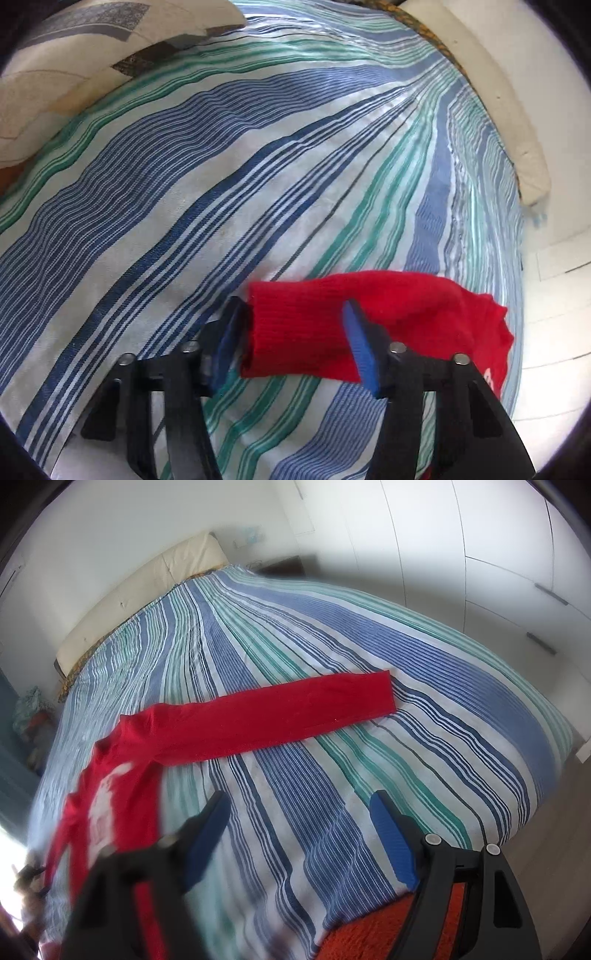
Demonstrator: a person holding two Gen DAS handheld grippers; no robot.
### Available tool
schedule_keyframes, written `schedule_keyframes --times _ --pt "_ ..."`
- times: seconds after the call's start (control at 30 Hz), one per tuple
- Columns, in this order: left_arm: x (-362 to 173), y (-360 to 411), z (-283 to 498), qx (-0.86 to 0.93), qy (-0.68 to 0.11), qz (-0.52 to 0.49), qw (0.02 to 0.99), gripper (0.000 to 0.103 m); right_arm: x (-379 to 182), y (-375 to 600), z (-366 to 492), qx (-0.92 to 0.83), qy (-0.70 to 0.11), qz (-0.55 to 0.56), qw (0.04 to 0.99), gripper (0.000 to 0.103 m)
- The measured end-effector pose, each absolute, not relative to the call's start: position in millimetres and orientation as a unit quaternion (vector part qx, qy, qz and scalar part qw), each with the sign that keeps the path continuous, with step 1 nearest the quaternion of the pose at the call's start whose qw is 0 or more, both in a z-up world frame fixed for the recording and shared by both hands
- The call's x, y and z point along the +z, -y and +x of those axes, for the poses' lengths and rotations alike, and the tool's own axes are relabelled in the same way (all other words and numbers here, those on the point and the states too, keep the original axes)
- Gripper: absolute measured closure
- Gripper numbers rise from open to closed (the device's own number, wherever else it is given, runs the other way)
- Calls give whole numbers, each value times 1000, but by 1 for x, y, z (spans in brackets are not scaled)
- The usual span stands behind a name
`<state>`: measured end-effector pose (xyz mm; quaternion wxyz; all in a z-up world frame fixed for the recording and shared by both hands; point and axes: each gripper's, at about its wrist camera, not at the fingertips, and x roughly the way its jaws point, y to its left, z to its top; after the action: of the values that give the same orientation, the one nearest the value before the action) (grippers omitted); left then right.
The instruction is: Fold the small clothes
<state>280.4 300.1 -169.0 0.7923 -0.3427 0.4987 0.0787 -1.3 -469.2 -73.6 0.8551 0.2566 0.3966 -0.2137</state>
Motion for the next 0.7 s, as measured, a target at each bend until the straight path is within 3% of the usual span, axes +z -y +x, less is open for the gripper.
schedule_keyframes --times 0.03,0.07,0.27,0.7 --pt "-169 -299 283 89 -502 -330 795 94 -74 469 0 -213 -400 254 854 26" --pt "-166 -297 283 97 -506 -310 799 98 -75 468 1 -212 -402 252 854 26" --pt "-123 -287 302 209 -476 -148 841 99 -73 468 -2 -215 -400 251 855 26" --pt "-153 -314 305 290 -515 -133 796 103 -74 472 -3 -220 -398 253 854 26"
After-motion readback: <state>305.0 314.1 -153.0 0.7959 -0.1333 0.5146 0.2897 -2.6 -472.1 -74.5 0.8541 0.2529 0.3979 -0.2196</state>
